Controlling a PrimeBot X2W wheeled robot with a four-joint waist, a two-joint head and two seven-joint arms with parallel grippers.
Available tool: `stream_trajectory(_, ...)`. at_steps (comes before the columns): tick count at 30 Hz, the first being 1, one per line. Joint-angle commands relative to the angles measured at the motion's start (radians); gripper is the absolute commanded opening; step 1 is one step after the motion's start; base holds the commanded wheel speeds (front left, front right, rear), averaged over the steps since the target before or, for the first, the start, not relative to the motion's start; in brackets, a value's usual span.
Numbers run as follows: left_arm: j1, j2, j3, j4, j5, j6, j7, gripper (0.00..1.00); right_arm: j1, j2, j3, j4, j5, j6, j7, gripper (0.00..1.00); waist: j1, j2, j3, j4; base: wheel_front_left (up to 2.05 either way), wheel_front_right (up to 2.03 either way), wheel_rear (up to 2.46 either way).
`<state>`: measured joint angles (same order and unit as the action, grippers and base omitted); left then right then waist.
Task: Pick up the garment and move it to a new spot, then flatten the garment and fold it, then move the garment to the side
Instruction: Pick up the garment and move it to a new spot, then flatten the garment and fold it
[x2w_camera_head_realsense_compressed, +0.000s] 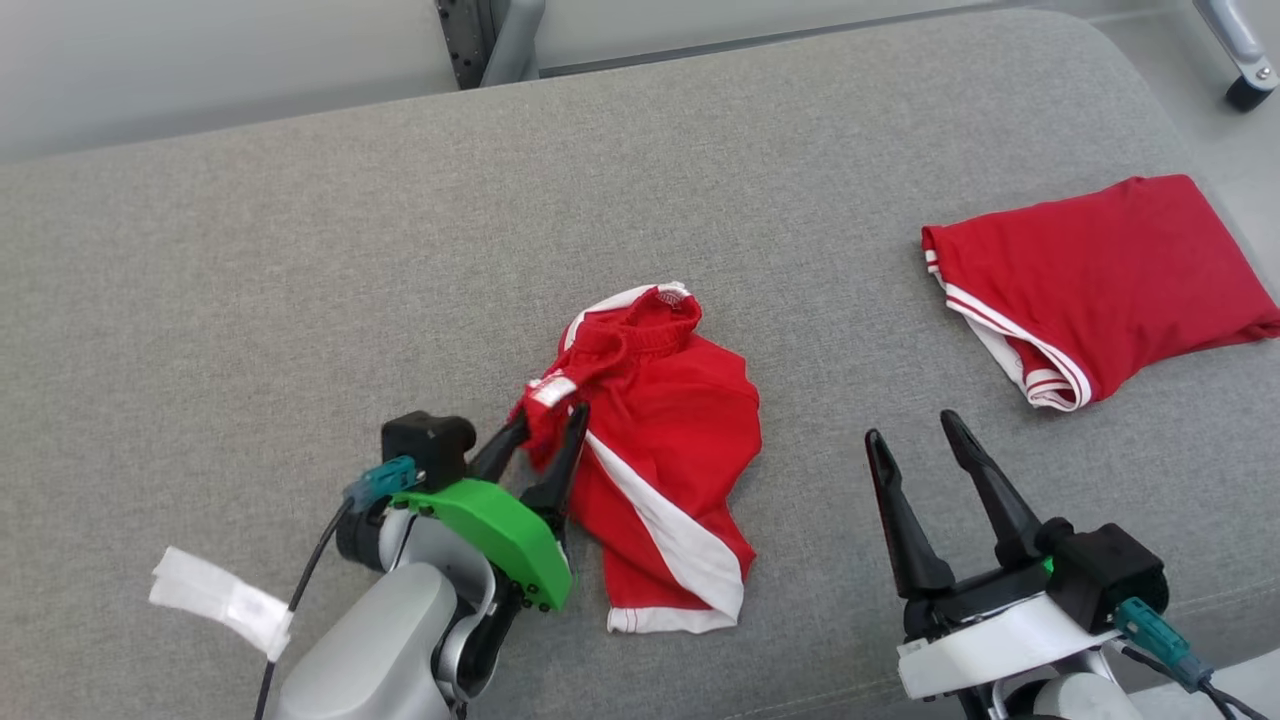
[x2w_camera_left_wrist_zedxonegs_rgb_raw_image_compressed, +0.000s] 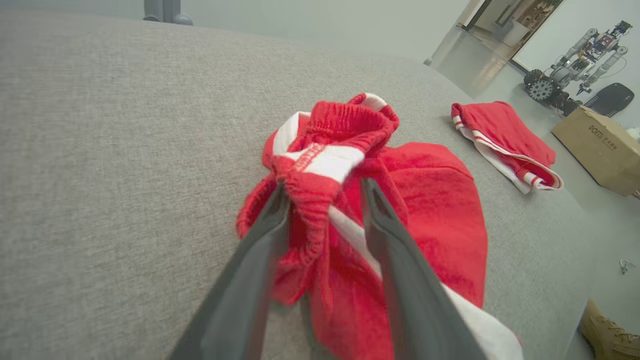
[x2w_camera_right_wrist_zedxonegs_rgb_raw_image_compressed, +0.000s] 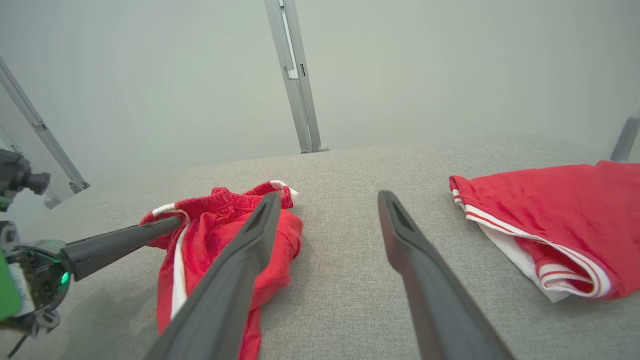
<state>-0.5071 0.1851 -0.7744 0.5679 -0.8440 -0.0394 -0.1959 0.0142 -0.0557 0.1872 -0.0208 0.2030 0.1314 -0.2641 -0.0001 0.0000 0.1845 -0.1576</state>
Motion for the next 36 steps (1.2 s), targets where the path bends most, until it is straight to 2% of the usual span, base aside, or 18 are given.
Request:
stream_trajectory(1, 0.024, 0.008, 0.011, 0.004, -0.009, 0.009, -0.013, 1.0, 0.0, -0.007, -0.008, -0.006, -0.01, -0.002, 0.0, 1.0, 0.0001, 0.0, -0.014, 0.001, 0.0, 0.0, 0.0)
stream_trajectory(5, 0.106, 0.035, 0.075, -0.064, 0.03, 0.062, -0.064, 1.0, 0.013, -0.034, -0.062, -0.024, -0.024, -0.002, 0.0, 1.0, 0.0001, 0.0, -0.052, 0.009, 0.0, 0.0, 0.0)
stream_trajectory(9, 0.239, 0.07, 0.188, -0.221, 0.118, 0.12, -0.069, 1.0, 0.029, -0.066, -0.141, -0.039, -0.04, -0.002, 0.0, 1.0, 0.0001, 0.0, -0.088, 0.034, 0.0, 0.0, 0.0)
stream_trajectory(15, 0.465, 0.085, 0.391, -0.405, 0.285, 0.16, -0.069, 1.0, 0.059, -0.103, -0.229, -0.045, -0.051, -0.002, 0.0, 1.0, 0.0001, 0.0, -0.142, 0.078, 0.0, 0.0, 0.0)
stream_trajectory(22, 0.64, 0.029, 0.598, -0.435, 0.402, 0.127, -0.069, 1.0, 0.098, -0.121, -0.274, 0.004, -0.052, -0.002, 0.0, 1.0, 0.0001, 0.0, -0.192, 0.123, 0.0, 0.0, 0.0)
stream_trajectory(29, 0.719, -0.073, 0.801, -0.422, 0.484, 0.068, -0.069, 1.0, 0.126, -0.115, -0.29, 0.073, -0.047, -0.002, 0.0, 1.0, 0.0001, 0.0, -0.225, 0.149, 0.0, 0.0, 0.0)
stream_trajectory(36, 0.726, -0.122, 0.907, -0.425, 0.543, -0.003, -0.069, 1.0, 0.127, -0.105, -0.297, 0.086, -0.048, -0.002, 0.0, 1.0, 0.0001, 0.0, -0.231, 0.16, 0.0, 0.0, 0.0)
